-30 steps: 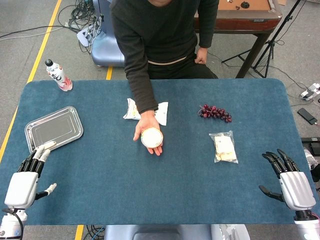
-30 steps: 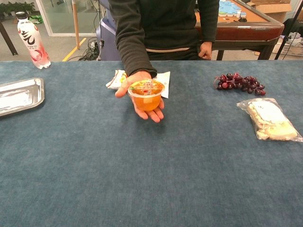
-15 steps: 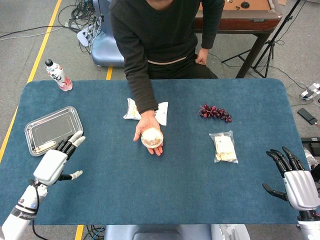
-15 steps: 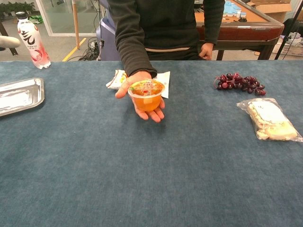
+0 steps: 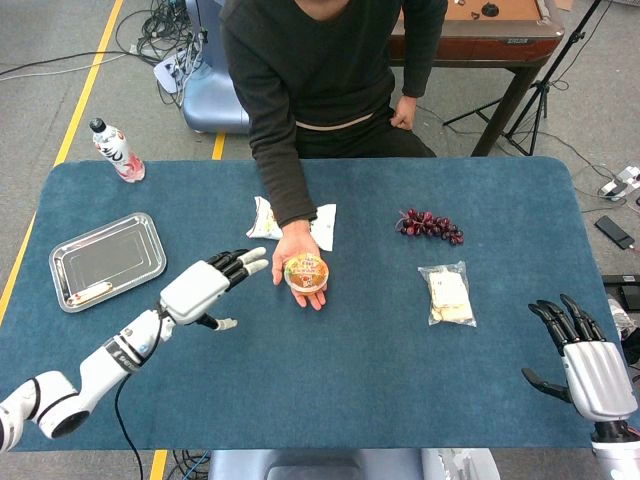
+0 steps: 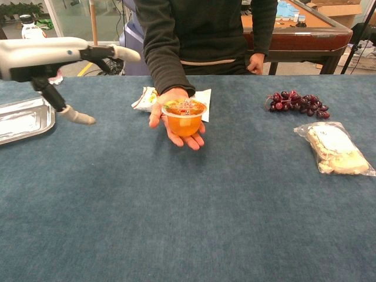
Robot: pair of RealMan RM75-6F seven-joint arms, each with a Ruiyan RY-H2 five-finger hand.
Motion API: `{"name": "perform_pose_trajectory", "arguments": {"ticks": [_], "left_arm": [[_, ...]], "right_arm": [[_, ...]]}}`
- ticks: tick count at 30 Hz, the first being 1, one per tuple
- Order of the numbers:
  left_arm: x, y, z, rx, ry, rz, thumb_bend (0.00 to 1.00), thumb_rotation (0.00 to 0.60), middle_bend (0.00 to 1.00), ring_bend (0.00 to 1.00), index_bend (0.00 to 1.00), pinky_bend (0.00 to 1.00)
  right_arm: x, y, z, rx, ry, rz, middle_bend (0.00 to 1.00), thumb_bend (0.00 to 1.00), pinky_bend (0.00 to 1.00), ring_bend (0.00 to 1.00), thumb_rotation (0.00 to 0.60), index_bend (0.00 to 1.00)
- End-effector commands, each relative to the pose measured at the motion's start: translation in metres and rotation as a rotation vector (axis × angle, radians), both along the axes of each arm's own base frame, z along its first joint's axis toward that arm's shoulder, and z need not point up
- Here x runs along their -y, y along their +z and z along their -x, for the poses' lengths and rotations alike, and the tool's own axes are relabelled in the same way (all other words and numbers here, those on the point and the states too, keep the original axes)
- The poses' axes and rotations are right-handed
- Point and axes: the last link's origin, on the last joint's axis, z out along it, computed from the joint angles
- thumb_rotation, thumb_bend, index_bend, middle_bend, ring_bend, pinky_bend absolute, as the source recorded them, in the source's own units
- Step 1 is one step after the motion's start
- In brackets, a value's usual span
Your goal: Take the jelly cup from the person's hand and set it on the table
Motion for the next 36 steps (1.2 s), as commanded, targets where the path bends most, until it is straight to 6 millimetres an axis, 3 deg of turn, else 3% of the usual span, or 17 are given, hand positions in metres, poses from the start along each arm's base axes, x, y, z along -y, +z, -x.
{"name": "perform_pose_trajectory", "arguments": {"ticks": [1,17,36], "left_arm": [[-0.015,-0.017,-0.022,-0.026,-0.025,0.032,0.17,0.6,0.0,0.03,0.0,0.11],[-0.056,-0.063,-0.094,-0.156,-0.053,0.102,0.17,0.6,0.0,0.01,0.0,0.11],[-0.075,-0.102,-0.121,-0.341,-0.056,0.081,0.17,0.6,0.0,0.01,0.05,0.11]], "right_arm": [[0.0,-0.001,0.0,-0.003,-0.003,-0.006,0.15,0.11,0.16,0.0,0.6,0.15],[0.001,-0.005,-0.002,-0.013,0.003,-0.037,0.15,0.11,0.16,0.0,0.6,0.15],[-0.003,-0.002,0.007,-0.011,-0.021,-0.046,0.15,0.11,0.16,0.0,0.6,0.15]]}}
